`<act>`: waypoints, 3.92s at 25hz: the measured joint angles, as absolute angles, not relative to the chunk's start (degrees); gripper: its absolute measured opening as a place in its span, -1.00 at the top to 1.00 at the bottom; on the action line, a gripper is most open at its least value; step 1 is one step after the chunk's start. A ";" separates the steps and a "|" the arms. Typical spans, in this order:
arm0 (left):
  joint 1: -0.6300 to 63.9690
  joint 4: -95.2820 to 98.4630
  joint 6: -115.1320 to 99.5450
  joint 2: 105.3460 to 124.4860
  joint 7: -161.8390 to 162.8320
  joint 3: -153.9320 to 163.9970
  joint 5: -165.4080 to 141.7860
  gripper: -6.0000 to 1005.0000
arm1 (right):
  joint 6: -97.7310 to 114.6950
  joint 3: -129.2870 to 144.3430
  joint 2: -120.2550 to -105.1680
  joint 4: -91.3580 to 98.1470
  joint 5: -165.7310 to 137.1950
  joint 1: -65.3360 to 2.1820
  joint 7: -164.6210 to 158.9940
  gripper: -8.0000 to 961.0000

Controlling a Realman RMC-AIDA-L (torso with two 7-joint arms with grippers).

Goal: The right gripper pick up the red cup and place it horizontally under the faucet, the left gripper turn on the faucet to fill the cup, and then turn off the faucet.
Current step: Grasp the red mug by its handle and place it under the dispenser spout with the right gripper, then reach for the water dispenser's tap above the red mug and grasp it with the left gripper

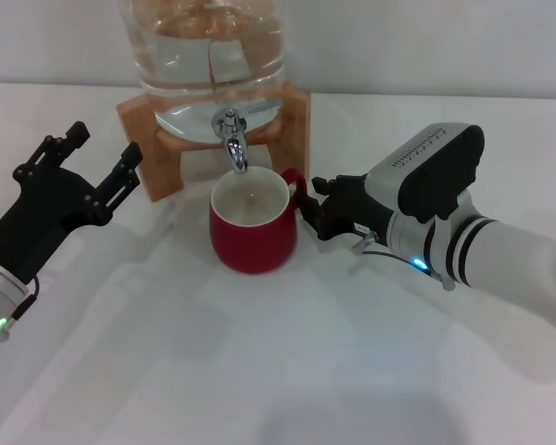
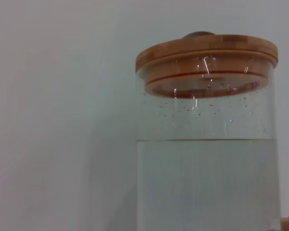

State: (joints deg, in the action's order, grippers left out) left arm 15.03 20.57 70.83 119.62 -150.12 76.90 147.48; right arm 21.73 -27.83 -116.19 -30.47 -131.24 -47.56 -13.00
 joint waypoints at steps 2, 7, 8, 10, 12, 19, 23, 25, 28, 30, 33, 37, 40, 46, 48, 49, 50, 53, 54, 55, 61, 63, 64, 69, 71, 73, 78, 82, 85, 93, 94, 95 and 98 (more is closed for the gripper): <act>15.03 20.57 70.84 119.61 -150.11 76.90 147.48 -0.51 | 22.02 -27.83 -116.19 -30.48 -131.24 -47.25 -13.00 0.39; 14.93 20.57 70.83 119.62 -150.12 76.90 147.48 -0.51 | 23.59 -27.78 -115.96 -30.50 -131.24 -45.96 -13.00 0.39; 14.93 20.57 70.82 119.62 -150.11 76.90 147.48 -0.51 | 23.77 -27.79 -115.91 -30.50 -131.24 -45.75 -13.00 0.39; 14.93 20.56 70.81 119.59 -150.11 76.90 147.50 -0.51 | 24.17 -27.87 -115.84 -30.52 -131.24 -45.34 -13.00 0.39; 14.94 20.51 70.80 119.55 -150.11 76.85 147.51 -0.51 | 24.69 -28.01 -115.77 -30.56 -131.69 -44.77 -13.00 0.39; 14.92 20.47 70.75 119.53 -150.12 76.66 147.65 -0.51 | 27.13 -28.24 -115.38 -30.59 -132.44 -42.69 -13.00 0.39; 14.74 20.47 70.71 119.53 -150.12 76.56 147.75 -0.51 | 30.15 -28.43 -115.06 -30.59 -132.57 -40.87 -13.00 0.39; 14.70 20.47 70.68 119.49 -150.12 76.54 147.79 -0.51 | 31.33 -28.72 -114.90 -30.59 -132.78 -39.99 -12.81 0.39; 14.64 20.47 70.66 119.46 -150.11 76.54 147.81 -0.51 | 33.90 -29.62 -114.82 -30.42 -133.98 -38.09 -12.51 0.39; 14.56 20.47 70.65 119.45 -150.12 76.54 147.82 -0.51 | 35.00 -30.98 -114.82 -30.29 -135.09 -36.86 -12.47 0.39; 14.50 20.47 70.65 119.43 -150.12 76.55 147.83 -0.51 | 37.03 -34.62 -114.83 -30.39 -138.90 -34.07 -12.41 0.39; 14.50 20.48 70.66 119.46 -150.12 76.56 147.84 -0.51 | 40.17 -38.21 -114.97 -30.54 -143.90 -30.79 -12.39 0.39; 14.50 20.48 70.66 119.50 -150.12 76.55 147.84 -0.51 | 44.31 -39.07 -115.06 -29.96 -145.17 -28.68 -12.39 0.39; 14.50 20.48 70.66 119.60 -150.12 76.55 147.83 -0.51 | 52.45 -40.50 -115.20 -26.21 -144.68 -25.14 -12.39 0.39; 14.50 20.48 70.66 119.62 -150.12 76.55 147.83 -0.51 | 54.57 -41.72 -115.27 -25.21 -144.63 -23.70 -12.42 0.39; 14.50 20.48 70.66 119.62 -150.12 76.56 147.83 -0.51 | 55.24 -42.22 -115.27 -24.88 -144.61 -23.16 -12.43 0.39; 14.50 20.48 70.66 119.62 -150.12 76.55 147.83 -0.51 | 56.03 -43.06 -115.28 -24.42 -144.60 -22.49 -12.43 0.38; 14.50 20.48 70.66 119.62 -150.12 76.56 147.83 -0.51 | 57.21 -44.41 -115.28 -23.81 -144.58 -21.23 -12.46 0.38; 14.50 20.48 70.66 119.62 -150.12 76.55 147.83 -0.51 | 57.40 -44.61 -115.28 -23.75 -144.57 -20.98 -12.47 0.38; 14.51 20.48 70.66 119.62 -150.12 76.55 147.83 -0.51 | 57.51 -44.68 -115.26 -23.64 -144.58 -20.82 -12.47 0.38; 14.92 20.44 70.66 119.62 -150.12 76.56 147.83 -0.51 | 57.15 -44.79 -115.32 -22.99 -144.59 -20.90 -12.58 0.37; 14.96 20.43 70.66 119.62 -150.12 76.59 147.83 -0.51 | 57.04 -44.71 -115.32 -22.82 -144.73 -21.07 -12.57 0.37; 14.96 20.42 70.66 119.62 -150.12 76.61 147.83 -0.51 | 56.94 -44.66 -115.32 -22.68 -144.78 -21.18 -12.56 0.34; 14.95 20.39 70.66 119.62 -150.11 76.63 147.83 -0.51 | 56.40 -44.64 -115.31 -22.31 -144.62 -21.40 -12.68 0.17; 14.94 20.39 70.66 119.62 -150.12 76.59 147.83 -0.51 | 56.35 -44.69 -115.31 -22.31 -144.63 -21.26 -12.58 0.08; 14.94 20.39 70.66 119.62 -150.12 76.57 147.83 -0.51 | 56.33 -44.71 -115.31 -22.31 -144.59 -21.18 -12.56 0.00; 14.94 20.39 70.73 119.62 -150.12 76.55 147.83 -0.51 | 56.72 -44.71 -115.31 -22.25 -144.57 -21.04 -12.61 -0.56; 14.94 20.39 71.05 119.62 -150.12 76.55 147.83 -0.51 | 56.79 -44.65 -115.39 -22.32 -144.58 -20.86 -12.69 -0.70; 14.94 20.43 71.15 119.62 -150.12 76.58 147.83 -0.51 | 57.03 -44.30 -115.45 -22.65 -144.58 -20.70 -12.81 -0.70; 14.88 21.06 71.94 119.56 -149.53 77.24 146.87 -0.51 | 57.62 -43.95 -115.49 -22.88 -144.90 -20.49 -14.24 -0.69; 14.77 21.16 72.11 119.43 -148.51 77.77 146.57 -0.51 | 57.62 -43.95 -115.49 -22.80 -144.97 -20.49 -14.55 -0.69; 14.75 21.19 72.11 119.41 -148.31 77.87 146.54 -0.51 | 57.61 -43.94 -115.49 -22.70 -145.02 -20.51 -14.74 -0.69; 14.17 22.50 71.88 119.19 -146.92 78.76 145.77 -0.51 | 57.40 -43.94 -115.50 -22.62 -145.08 -20.53 -14.95 -0.68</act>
State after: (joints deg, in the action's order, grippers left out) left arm 14.17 22.50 71.88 119.19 -146.92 78.76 145.77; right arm 57.40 -43.94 -115.50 -22.62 -145.08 -20.53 -14.95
